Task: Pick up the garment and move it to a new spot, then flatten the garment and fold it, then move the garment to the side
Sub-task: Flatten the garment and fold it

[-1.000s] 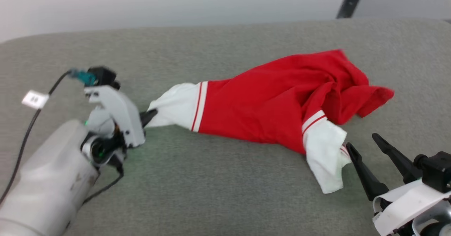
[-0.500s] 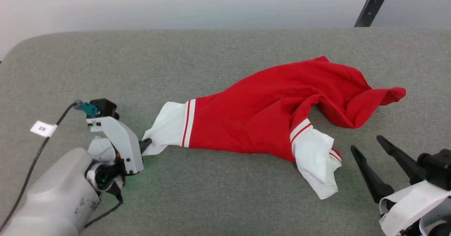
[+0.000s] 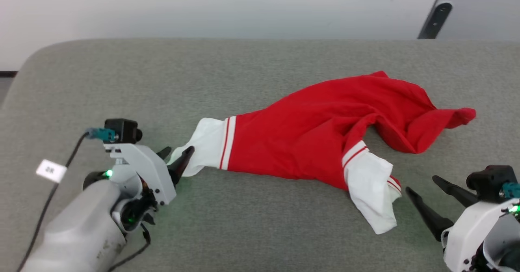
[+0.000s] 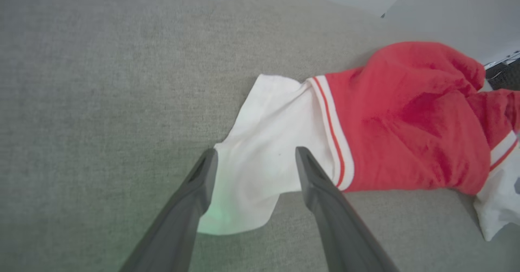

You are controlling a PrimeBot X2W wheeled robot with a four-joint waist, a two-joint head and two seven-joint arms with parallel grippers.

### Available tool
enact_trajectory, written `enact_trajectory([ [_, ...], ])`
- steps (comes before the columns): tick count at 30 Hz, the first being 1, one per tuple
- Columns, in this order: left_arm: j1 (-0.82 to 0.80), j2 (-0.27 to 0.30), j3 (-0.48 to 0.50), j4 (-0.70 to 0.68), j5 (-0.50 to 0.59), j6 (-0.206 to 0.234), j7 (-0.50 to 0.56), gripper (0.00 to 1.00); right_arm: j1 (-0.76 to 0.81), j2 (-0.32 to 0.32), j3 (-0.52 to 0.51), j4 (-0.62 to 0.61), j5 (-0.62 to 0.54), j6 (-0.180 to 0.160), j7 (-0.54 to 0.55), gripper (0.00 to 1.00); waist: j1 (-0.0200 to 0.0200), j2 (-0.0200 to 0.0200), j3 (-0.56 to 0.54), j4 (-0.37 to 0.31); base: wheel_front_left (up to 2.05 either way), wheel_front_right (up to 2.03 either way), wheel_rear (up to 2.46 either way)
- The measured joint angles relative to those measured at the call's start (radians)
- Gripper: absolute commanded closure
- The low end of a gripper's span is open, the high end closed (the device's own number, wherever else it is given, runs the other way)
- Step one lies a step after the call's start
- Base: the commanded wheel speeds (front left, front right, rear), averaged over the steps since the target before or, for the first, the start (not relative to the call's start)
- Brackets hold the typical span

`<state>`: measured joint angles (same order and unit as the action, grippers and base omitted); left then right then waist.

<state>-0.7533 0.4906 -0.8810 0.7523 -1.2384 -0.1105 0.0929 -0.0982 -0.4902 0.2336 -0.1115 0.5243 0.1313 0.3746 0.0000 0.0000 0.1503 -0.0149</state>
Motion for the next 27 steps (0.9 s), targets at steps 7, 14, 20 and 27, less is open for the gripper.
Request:
enact_trajectory([
  [7,0.092,-0.007,0.022,-0.126,0.047,0.041,-0.229,0.00,-0.069,-0.042,0.034,0.047,0.061,0.000,0.117,0.00,0.0000,0.0000,-0.013,0.060,0.00,0.00,0.00],
  [14,0.249,-0.006,0.039,-0.293,0.099,0.143,-0.340,0.00,-0.107,-0.094,0.039,0.093,0.159,0.000,0.236,0.00,0.0000,0.0000,-0.019,0.128,0.00,0.00,0.00],
  [20,0.370,-0.019,0.121,-0.438,0.175,0.230,-0.353,0.00,-0.153,-0.126,0.036,0.124,0.191,0.000,0.274,0.00,0.0000,0.0000,-0.015,0.184,0.00,0.00,0.00],
  [27,0.517,-0.080,0.263,-0.584,0.346,0.300,-0.357,0.00,-0.203,-0.160,0.057,0.165,0.195,0.000,0.320,0.00,0.0000,0.0000,0.002,0.229,0.00,0.00,0.00],
])
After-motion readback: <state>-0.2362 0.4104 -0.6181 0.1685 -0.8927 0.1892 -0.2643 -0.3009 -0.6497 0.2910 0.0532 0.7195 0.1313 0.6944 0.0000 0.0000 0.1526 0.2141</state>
